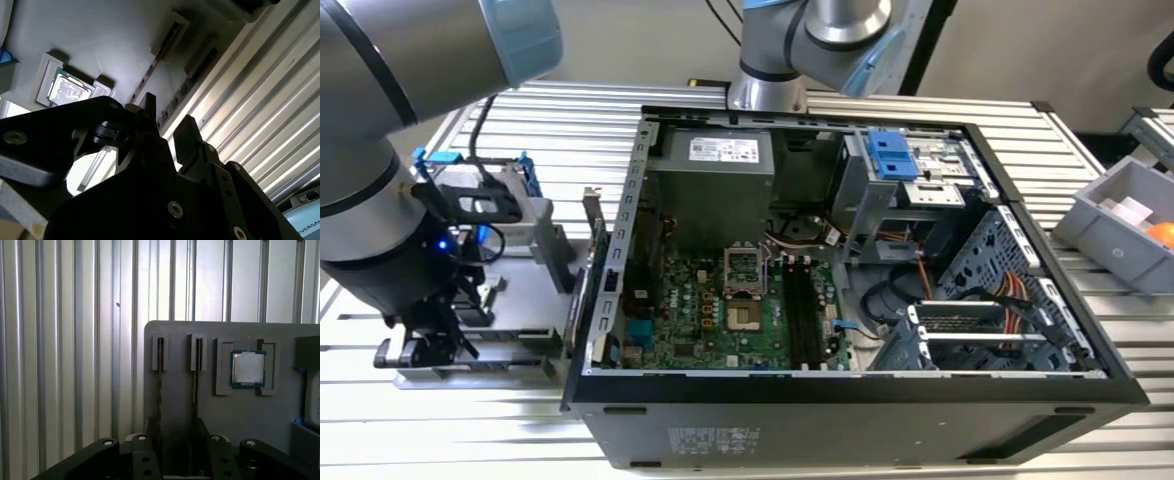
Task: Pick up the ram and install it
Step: 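Pick up the ram and move it above insertion slot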
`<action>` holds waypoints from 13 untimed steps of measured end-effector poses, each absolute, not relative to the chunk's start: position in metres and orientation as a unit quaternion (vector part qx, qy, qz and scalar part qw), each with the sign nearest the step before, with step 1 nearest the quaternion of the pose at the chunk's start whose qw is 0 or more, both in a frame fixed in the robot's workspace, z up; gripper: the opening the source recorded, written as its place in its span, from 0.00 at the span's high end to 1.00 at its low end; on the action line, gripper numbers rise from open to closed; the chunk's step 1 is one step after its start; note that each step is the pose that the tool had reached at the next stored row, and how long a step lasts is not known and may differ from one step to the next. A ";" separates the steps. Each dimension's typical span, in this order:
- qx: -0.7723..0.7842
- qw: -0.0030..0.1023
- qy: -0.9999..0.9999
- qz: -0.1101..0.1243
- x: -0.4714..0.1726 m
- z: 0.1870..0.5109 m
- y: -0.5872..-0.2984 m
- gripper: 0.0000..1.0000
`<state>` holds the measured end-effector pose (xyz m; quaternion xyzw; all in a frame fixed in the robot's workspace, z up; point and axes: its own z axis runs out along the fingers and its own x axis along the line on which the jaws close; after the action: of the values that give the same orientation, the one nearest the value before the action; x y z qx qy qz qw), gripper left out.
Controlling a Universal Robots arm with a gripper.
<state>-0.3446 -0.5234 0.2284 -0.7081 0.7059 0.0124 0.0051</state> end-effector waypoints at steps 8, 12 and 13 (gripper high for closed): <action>-0.708 0.004 0.706 0.011 -0.345 0.217 -0.523 0.00; -0.708 0.004 0.706 0.011 -0.345 0.212 -0.523 0.00; -0.708 0.004 0.706 0.011 -0.345 0.211 -0.524 0.00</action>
<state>-0.3448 -0.5236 0.2112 -0.7081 0.7060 0.0110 0.0037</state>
